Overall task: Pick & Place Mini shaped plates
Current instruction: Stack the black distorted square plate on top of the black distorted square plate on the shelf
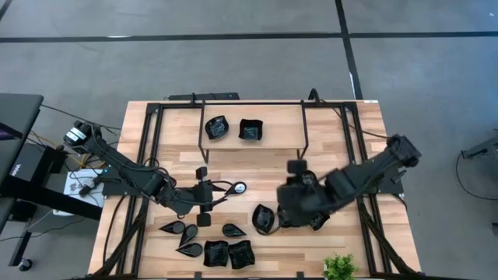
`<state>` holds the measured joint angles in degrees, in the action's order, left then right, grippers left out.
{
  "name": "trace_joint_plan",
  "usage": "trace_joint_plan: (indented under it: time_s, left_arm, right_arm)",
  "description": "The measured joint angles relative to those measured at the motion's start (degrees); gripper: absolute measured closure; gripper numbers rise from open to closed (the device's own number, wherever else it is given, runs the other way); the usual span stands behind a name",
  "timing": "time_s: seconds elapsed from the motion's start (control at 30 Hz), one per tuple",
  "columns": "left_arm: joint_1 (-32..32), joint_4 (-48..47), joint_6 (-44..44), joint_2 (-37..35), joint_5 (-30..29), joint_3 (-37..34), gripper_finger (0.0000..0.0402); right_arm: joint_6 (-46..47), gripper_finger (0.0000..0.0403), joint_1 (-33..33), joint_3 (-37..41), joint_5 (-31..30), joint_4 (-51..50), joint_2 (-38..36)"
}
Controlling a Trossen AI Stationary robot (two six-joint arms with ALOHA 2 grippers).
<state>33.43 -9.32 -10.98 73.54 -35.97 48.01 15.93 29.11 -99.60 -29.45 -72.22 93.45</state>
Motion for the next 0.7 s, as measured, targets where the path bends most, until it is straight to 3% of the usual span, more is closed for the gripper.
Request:
trace_joint_plan:
  time_s: [0.17, 0.27, 0.37, 0.53, 0.7]
  left_arm:
    - [-0.02, 0.25, 0.0, 0.0, 0.01, 0.0, 0.0268]
    - [-0.04, 0.33, 0.0, 0.0, 0.0, 0.0, 0.0268]
    - [-0.13, 0.38, 0.0, 0.0, 0.0, 0.0, 0.0268]
    - [-0.15, 0.52, 0.0, 0.0, 0.0, 0.0, 0.0268]
    - [-0.15, 0.8, 0.64, 0.0, -0.02, 0.0, 0.0268]
  right_arm:
    - [13.08, 0.0308, 6.62, 17.39, 5.69, 13.8, -2.4]
    - [16.18, 0.0308, 9.01, 26.32, 12.77, 27.09, -2.21]
    - [18.74, 0.0308, 9.57, 32.78, 15.02, 37.66, -0.92]
    - [22.32, 0.0308, 8.24, 37.7, 14.81, 39.49, 1.41]
    - [25.14, 0.0308, 6.52, 39.02, 18.85, 39.81, 2.93]
